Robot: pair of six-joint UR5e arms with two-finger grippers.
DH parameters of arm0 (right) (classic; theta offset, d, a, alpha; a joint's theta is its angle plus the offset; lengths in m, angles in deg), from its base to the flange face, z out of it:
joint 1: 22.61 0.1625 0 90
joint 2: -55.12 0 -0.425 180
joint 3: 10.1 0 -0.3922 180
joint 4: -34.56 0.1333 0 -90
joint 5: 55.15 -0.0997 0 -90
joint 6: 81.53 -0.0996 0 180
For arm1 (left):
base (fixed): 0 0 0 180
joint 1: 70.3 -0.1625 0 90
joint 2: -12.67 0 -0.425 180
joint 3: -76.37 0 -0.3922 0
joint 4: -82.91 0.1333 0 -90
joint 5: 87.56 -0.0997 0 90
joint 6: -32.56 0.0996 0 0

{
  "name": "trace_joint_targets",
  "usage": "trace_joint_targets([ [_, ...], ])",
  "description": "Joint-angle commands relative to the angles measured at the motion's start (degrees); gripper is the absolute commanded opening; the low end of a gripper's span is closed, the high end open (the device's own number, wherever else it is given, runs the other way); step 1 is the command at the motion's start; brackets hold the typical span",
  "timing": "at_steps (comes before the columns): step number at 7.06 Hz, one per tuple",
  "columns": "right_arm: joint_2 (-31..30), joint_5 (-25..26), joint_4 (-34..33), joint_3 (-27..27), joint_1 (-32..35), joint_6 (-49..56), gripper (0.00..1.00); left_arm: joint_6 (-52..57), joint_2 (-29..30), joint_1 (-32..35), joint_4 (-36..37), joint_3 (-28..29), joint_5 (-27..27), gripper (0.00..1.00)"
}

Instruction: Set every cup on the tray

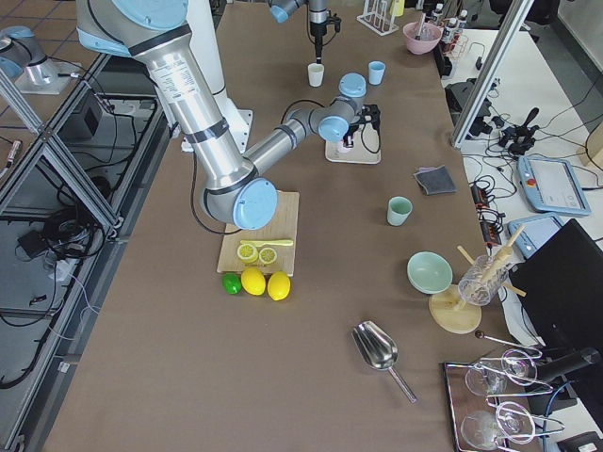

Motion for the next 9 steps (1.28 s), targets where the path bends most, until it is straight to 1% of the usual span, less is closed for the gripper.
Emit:
trace_joint_targets([
  [1,2.57,1.77,0.11,2.7,-1.85,-0.78,0.0,-1.05,0.44,-0.96,0.04,0.41,-0.35,0.47],
  [3,3.8,2.03,-0.41,3.94,-2.38,-1.31,0.0,-3.4,2.46,-2.8,0.04,2.25,-0.35,0.35],
  [4,4.5,1.95,-0.67,3.95,-2.38,-1.83,0.67,-4.03,2.9,-3.24,0.04,2.17,-0.17,0.0],
  [5,4.95,1.86,-0.68,3.86,-2.04,-1.84,1.0,-4.04,3.95,-3.16,0.57,1.82,0.53,0.0],
  [6,4.95,1.08,-0.76,3.77,0.14,-1.58,1.0,-4.04,7.35,-2.55,1.27,2.25,2.27,0.0],
  [7,4.34,-3.54,-1.2,3.6,4.69,-0.53,1.0,-4.12,15.13,-0.63,8.06,2.52,4.21,0.0],
  [8,1.9,-8.64,-1.2,3.77,10.83,4.7,1.0,-4.12,25.13,0.34,17.96,4.52,3.96,0.0],
  [9,-2.04,-9.99,-1.2,4.21,15.06,13.02,1.0,-4.39,30.02,0.27,19.89,8.28,3.79,0.0],
])
